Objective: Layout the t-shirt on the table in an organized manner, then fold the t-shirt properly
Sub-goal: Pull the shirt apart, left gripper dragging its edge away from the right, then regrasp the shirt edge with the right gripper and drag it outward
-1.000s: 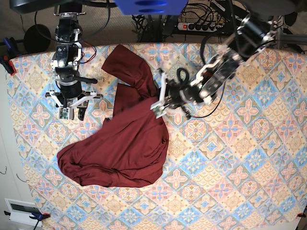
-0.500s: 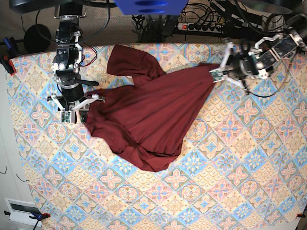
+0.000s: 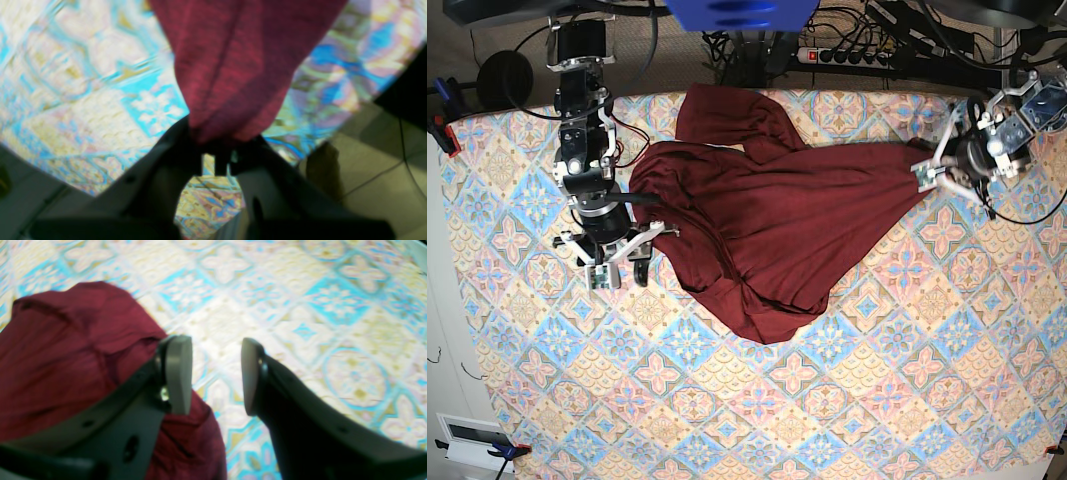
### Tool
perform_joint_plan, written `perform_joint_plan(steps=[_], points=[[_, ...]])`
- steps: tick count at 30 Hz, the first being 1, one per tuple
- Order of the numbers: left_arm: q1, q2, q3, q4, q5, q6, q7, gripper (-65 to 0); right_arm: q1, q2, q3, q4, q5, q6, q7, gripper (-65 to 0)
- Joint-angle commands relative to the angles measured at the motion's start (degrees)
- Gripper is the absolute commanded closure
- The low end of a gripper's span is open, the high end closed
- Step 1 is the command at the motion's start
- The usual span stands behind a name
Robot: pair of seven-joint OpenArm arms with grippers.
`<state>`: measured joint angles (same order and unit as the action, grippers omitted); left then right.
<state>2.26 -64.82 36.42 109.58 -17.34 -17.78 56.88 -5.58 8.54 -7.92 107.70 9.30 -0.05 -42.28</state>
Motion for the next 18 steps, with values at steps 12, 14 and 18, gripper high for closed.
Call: perform_joint_plan(steps=[12, 14, 18], points=[[6.5, 11.8, -29.1, 0.8, -16.1, -0.1, 4.0, -12.4, 2.5, 0.4, -6.3, -3.1, -0.3, 0.0, -2.8, -39.6], [7.3, 12.3, -29.3, 0.8, -16.1, -0.2, 4.9, -19.7, 2.6, 0.4, -7.7, -3.7, -0.3, 0.0, -2.8, -39.6], [11.4, 12.0, -29.4, 0.8, -16.0, -0.2, 4.6, -32.5, 2.7, 0.3, -9.6, -8.1, -0.3, 0.0, -2.8, -39.6]])
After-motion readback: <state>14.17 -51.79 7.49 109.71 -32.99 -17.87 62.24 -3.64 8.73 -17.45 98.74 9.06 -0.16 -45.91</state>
